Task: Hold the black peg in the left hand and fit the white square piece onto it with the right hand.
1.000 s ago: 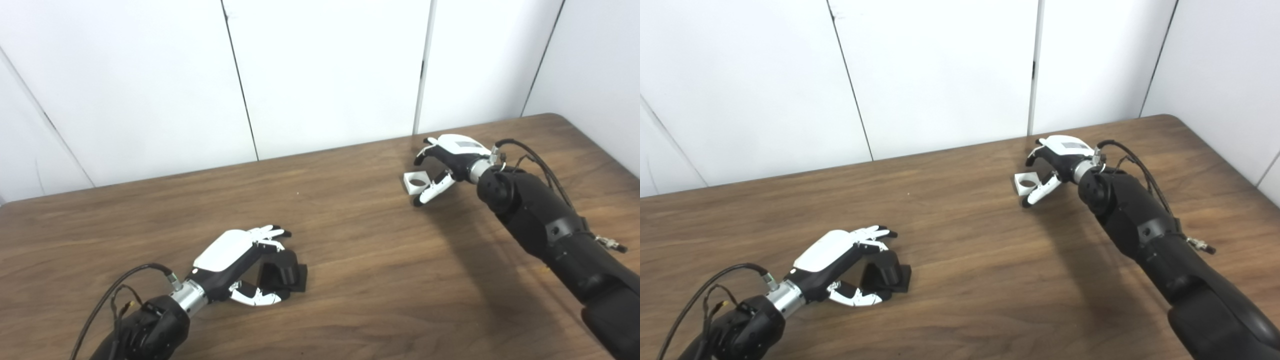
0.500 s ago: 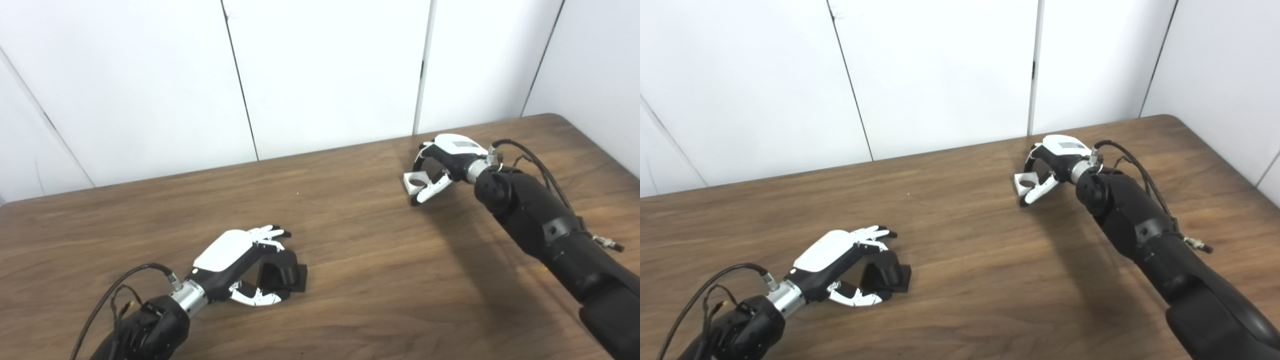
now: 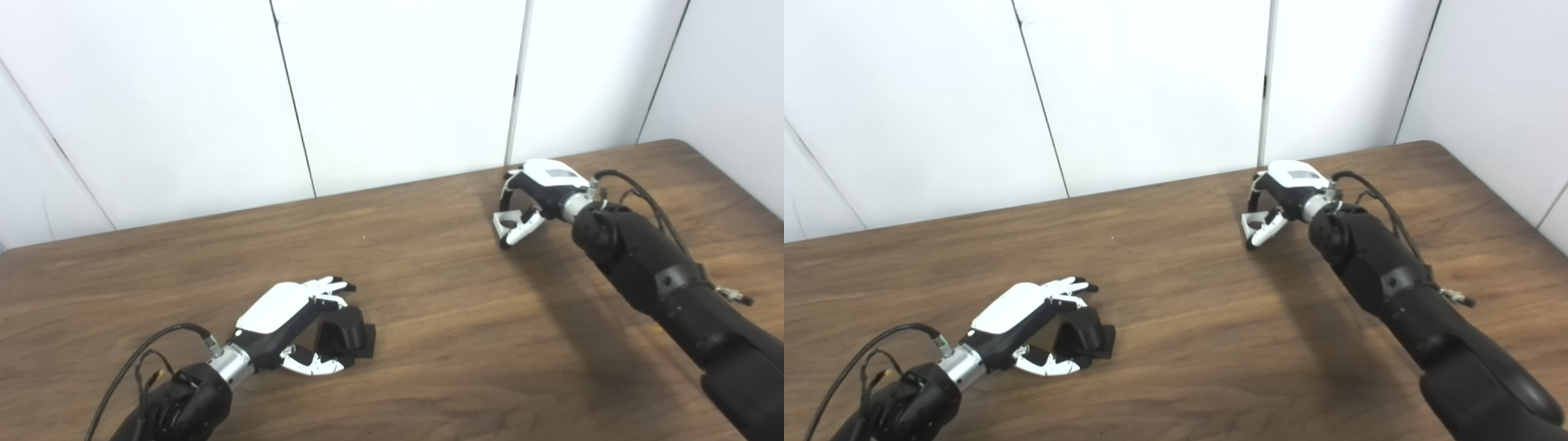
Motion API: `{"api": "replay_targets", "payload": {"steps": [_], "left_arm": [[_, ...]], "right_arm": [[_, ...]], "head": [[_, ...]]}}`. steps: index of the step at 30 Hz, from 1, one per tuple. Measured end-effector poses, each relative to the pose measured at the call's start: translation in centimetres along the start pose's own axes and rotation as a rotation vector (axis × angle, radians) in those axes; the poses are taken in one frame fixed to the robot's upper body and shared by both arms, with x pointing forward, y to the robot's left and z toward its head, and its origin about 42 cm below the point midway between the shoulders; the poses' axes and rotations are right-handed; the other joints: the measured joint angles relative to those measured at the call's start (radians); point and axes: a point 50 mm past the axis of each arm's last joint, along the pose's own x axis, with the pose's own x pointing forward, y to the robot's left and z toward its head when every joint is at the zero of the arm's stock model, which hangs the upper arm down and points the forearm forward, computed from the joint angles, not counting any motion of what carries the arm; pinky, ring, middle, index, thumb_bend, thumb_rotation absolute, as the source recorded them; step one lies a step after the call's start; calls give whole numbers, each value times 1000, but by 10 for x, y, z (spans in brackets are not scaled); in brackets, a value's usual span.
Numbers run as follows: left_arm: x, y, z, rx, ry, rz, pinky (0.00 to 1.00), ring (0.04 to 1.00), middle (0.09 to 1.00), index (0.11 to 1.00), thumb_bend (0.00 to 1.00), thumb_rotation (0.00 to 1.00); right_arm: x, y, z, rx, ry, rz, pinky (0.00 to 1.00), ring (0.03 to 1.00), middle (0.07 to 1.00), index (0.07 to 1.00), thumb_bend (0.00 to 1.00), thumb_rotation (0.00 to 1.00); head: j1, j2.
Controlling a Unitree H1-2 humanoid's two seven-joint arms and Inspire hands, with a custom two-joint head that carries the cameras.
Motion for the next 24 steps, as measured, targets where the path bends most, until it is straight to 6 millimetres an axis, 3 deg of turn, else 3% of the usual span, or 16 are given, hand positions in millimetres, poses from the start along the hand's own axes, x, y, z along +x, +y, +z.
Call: {"api": "replay_targets", "payload": {"steps": [24], "left_arm": [[0,1,1,1,-1,0,934,960,917,584,822,167]], "right_arm": [[-5,1,-3,38,-1,-42,1000,969,877,485,520,136]], "head": [[3,8]]}}
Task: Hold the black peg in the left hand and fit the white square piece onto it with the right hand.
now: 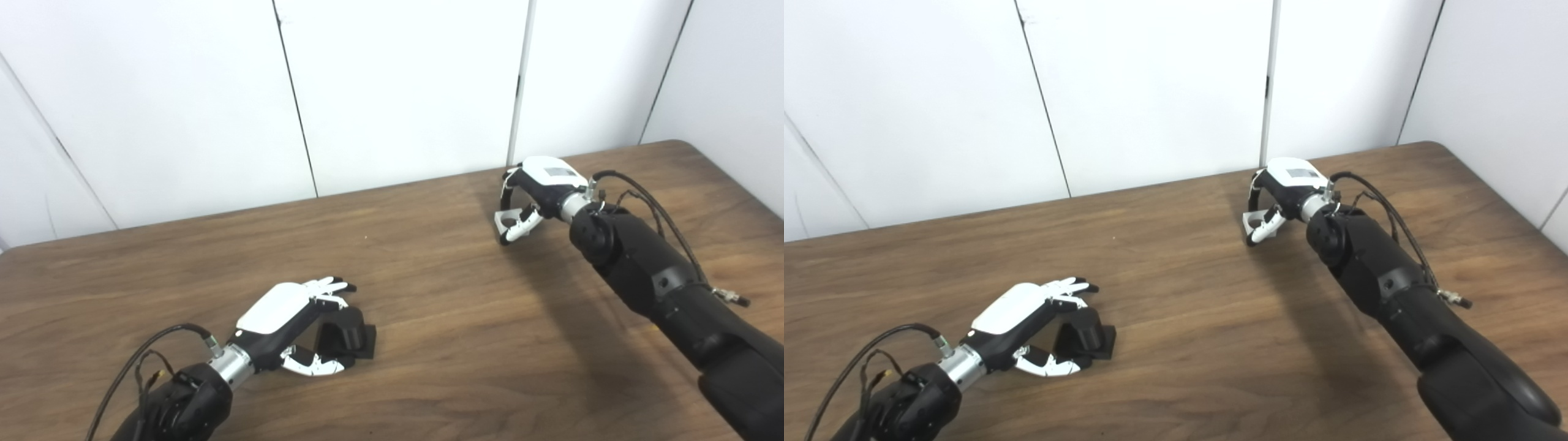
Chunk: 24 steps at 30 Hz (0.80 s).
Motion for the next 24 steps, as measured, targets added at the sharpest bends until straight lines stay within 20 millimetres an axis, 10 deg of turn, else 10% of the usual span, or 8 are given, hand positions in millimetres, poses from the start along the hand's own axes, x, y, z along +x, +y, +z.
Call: {"api": "replay_targets", "payload": {"steps": [24], "left_arm": [[0,-2,-6,-71,26,31,888,942,909,558,826,173]], "right_arm": [[-65,1,40,126,-185,43,1000,984,873,482,524,134]], "head": [[43,23]]}}
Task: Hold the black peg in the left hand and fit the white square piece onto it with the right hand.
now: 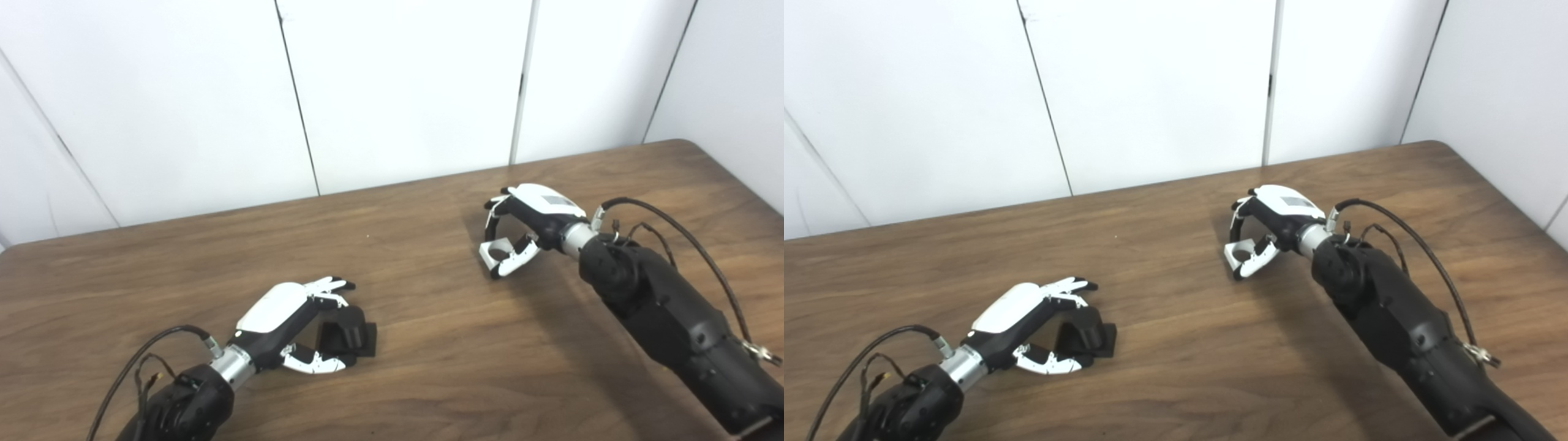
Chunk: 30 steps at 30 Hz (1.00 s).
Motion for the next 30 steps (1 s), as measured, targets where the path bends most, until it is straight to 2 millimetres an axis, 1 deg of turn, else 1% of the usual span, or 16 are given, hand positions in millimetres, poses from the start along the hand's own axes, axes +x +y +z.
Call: {"api": "replay_targets", "payload": {"steps": [3,4,8,12,15,19,22,30], "left_arm": [[1,0,0,-4,3,4,882,941,908,561,826,185],[1,0,0,-5,3,6,883,942,909,561,825,188],[2,-1,0,-7,3,6,889,946,911,558,827,189],[3,-2,0,-14,6,12,879,940,903,552,839,168],[4,-3,0,-18,7,16,894,948,909,553,833,169],[5,-3,1,-25,20,18,904,951,910,555,838,166],[6,-3,1,-29,32,21,904,951,912,555,838,177],[8,-3,3,-32,49,24,903,950,912,562,836,187]], "right_arm": [[-3,-4,10,2,-37,-7,1000,986,880,482,523,135],[-6,-7,17,0,-64,-14,1000,986,881,481,523,136],[-13,-11,34,10,-133,-12,1000,978,877,481,523,137],[-18,-11,52,13,-192,-7,1000,973,873,481,524,137],[-22,-11,64,9,-233,5,1000,971,870,481,524,137],[-24,-11,73,9,-264,17,1000,969,864,480,524,136],[-25,-8,82,11,-298,20,1000,972,867,480,524,137],[-23,6,108,29,-374,71,1000,968,862,480,524,137]], "head": [[14,5],[15,5],[35,9],[51,11],[69,15],[86,20],[98,21],[129,26]]}}
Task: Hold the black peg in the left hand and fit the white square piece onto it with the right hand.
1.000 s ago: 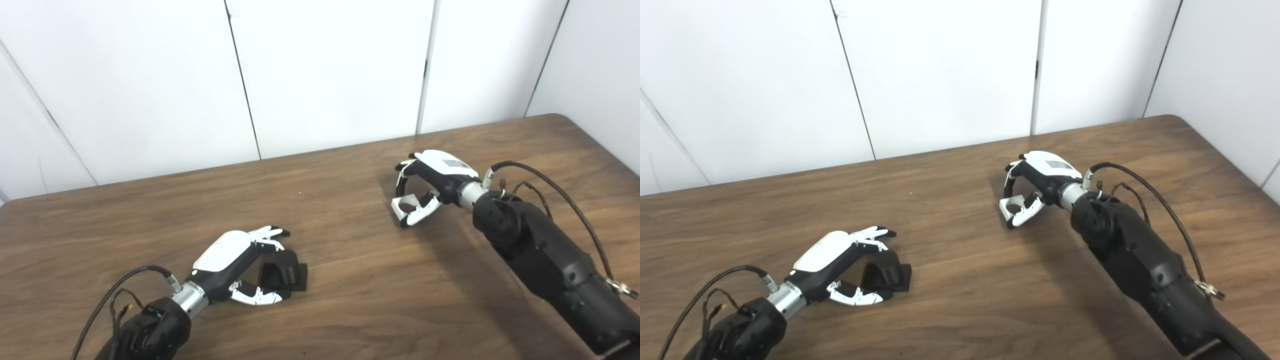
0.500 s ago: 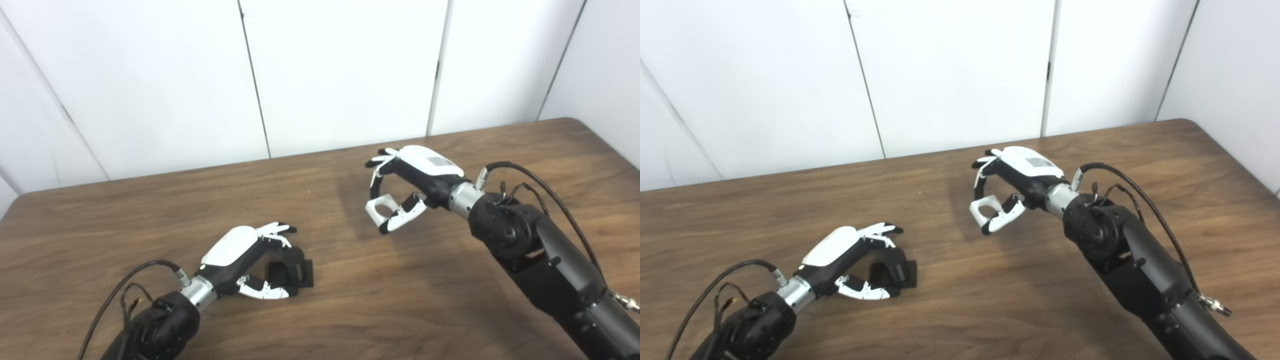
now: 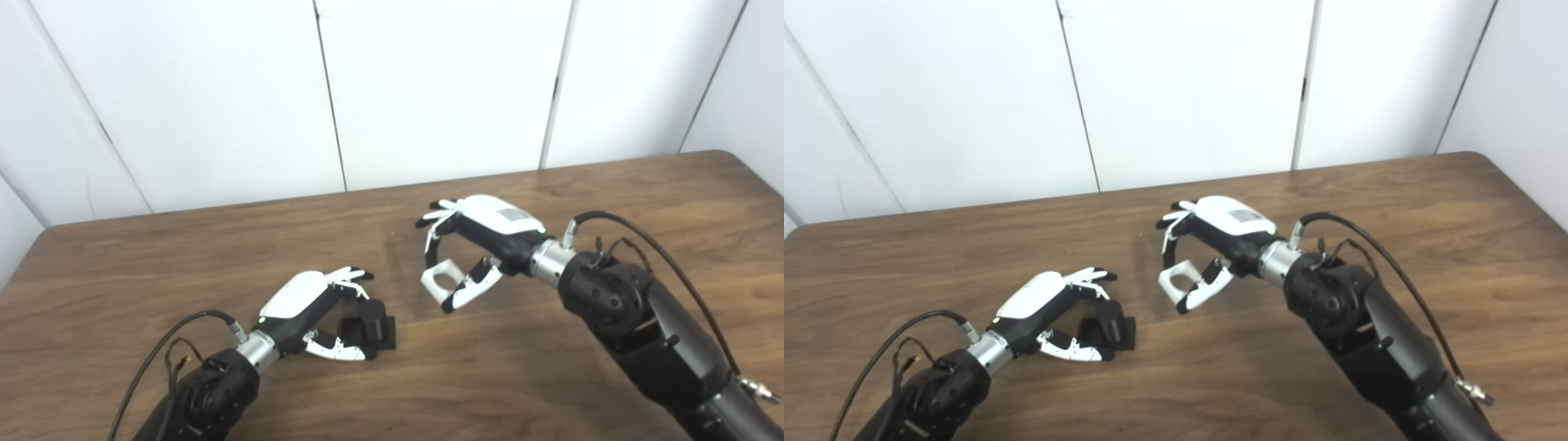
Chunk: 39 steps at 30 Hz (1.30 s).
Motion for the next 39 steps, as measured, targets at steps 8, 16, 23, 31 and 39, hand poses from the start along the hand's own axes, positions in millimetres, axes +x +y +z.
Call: {"api": "replay_targets", "payload": {"steps": [8,16,23,31,39], "left_arm": [[2,0,1,1,4,0,906,952,912,561,839,183],[4,-1,4,4,0,1,902,948,913,555,839,199],[5,-2,5,0,6,0,917,951,912,546,835,203],[7,-3,6,-6,13,2,934,956,915,491,526,79],[7,-4,7,-11,16,3,940,960,915,489,523,74]], "right_arm": [[16,14,17,27,-45,44,1000,975,866,480,523,136],[26,28,20,44,-58,81,1000,971,862,480,523,136],[37,31,26,38,-75,91,1000,968,864,480,523,137],[47,22,29,13,-98,83,1000,971,871,481,523,137],[51,16,33,-6,-116,85,1000,972,874,481,522,138]], "head": [[31,6],[64,15],[80,18],[91,23],[89,25]]}}
